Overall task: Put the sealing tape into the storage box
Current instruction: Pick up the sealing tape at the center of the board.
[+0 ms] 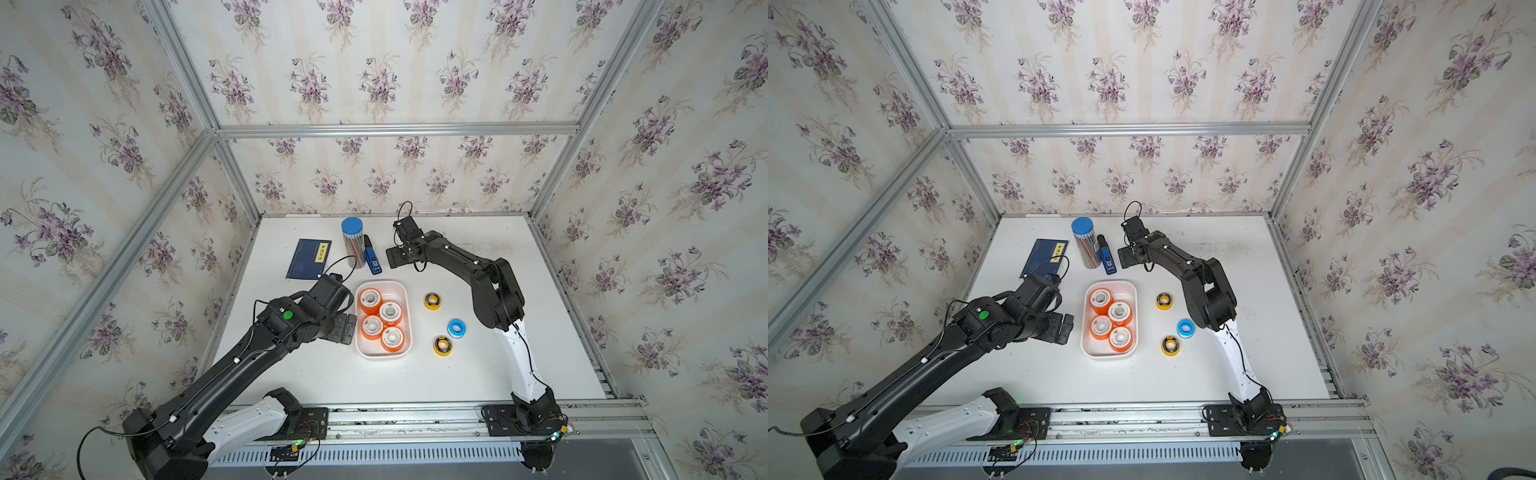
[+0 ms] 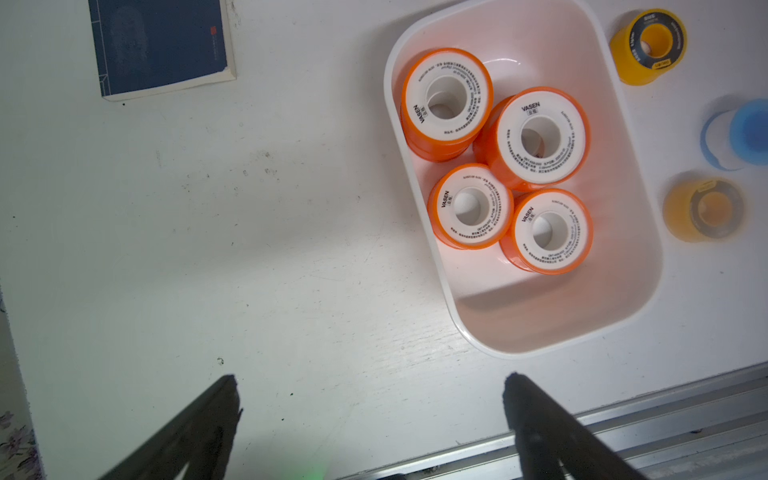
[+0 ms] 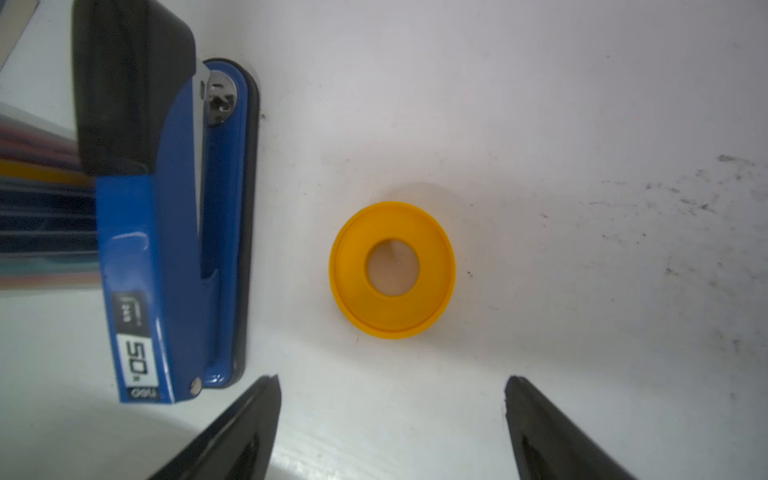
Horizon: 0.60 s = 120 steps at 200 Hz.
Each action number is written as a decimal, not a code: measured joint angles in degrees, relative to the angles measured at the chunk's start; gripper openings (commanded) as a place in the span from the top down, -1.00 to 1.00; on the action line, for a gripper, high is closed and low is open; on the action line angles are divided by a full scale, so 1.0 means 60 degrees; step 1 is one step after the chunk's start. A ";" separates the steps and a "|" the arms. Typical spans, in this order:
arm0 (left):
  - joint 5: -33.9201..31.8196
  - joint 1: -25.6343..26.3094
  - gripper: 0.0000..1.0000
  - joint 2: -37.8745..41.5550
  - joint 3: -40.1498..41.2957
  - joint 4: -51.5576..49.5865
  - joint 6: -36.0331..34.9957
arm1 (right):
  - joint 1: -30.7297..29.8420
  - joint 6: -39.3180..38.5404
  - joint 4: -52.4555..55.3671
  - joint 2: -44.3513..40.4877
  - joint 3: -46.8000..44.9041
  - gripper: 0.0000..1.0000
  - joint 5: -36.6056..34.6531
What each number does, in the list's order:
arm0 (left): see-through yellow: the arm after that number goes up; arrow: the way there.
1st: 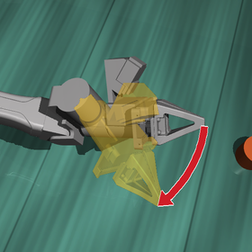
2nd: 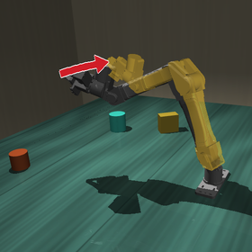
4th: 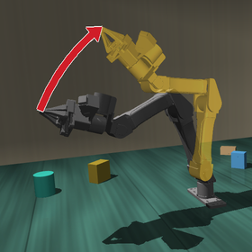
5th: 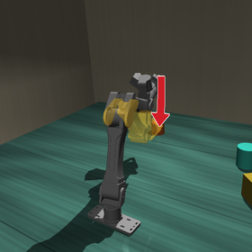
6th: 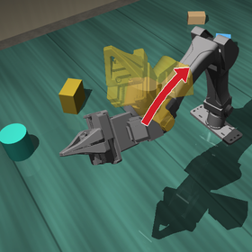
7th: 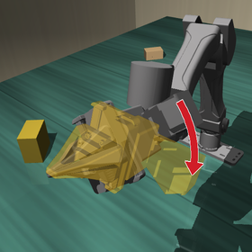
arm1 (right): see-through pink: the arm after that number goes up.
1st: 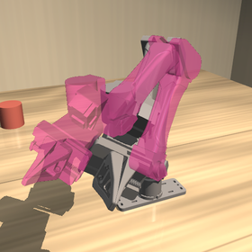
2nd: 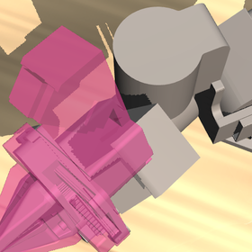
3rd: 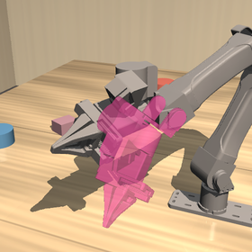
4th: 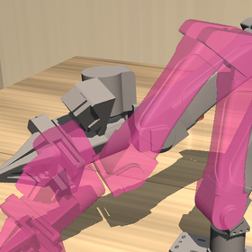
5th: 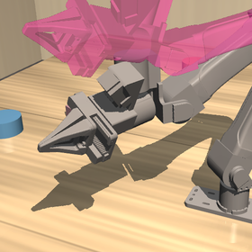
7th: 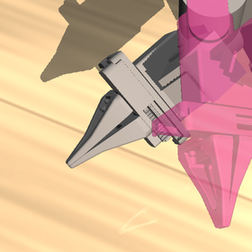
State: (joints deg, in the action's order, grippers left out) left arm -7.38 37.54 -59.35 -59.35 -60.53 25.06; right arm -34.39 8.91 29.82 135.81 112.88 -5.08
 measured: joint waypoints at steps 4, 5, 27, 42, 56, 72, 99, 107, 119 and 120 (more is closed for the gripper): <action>0.0000 0.0000 -0.98 -0.0018 0.0000 0.0000 0.0000 | 0.0000 -0.0022 0.0029 0.0098 0.0109 -0.77 -0.0007; 0.0000 0.0000 -0.98 -0.0022 0.0000 0.0000 0.0000 | 0.0000 -0.0022 0.0033 0.0113 0.0131 -0.77 -0.0011; 0.0000 0.0000 -0.98 -0.0047 0.0000 0.0000 0.0000 | -0.0007 -0.0087 0.0233 0.0546 0.0586 -0.70 -0.0036; 0.0000 0.0000 -0.98 -0.0047 0.0000 0.0000 -0.0015 | -0.0007 -0.0204 0.0244 0.0787 0.0889 -0.64 -0.0073; 0.0000 0.0000 -0.98 -0.0047 0.0000 0.0000 -0.0022 | -0.0007 -0.0237 0.0251 0.0973 0.1115 -0.60 -0.0127; 0.0000 0.0000 -0.98 -0.0047 0.0000 0.0000 -0.0022 | -0.0007 -0.0248 0.0244 0.1184 0.1373 -0.57 -0.0204; -0.0004 0.0004 -0.98 -0.0047 0.0018 0.0000 -0.0022 | -0.0007 -0.0277 0.0204 0.1570 0.1741 -0.51 -0.0306; -0.0004 0.0004 -0.98 -0.0044 0.0022 0.0000 -0.0022 | -0.0007 -0.0266 0.0076 0.1698 0.1851 -0.47 -0.0280; -0.0004 0.0004 -0.98 -0.0044 0.0025 0.0000 -0.0022 | -0.0004 -0.0240 0.0025 0.1803 0.1960 -0.44 -0.0295; -0.0004 0.0004 -0.98 -0.0044 0.0025 0.0000 -0.0022 | -0.0004 -0.0244 0.0018 0.1807 0.1967 -0.44 -0.0295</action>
State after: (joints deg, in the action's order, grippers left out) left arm -7.40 37.56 -59.61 -59.20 -60.53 24.93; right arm -34.41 7.44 29.93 146.65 124.68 -6.85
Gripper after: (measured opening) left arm 0.990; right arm 0.732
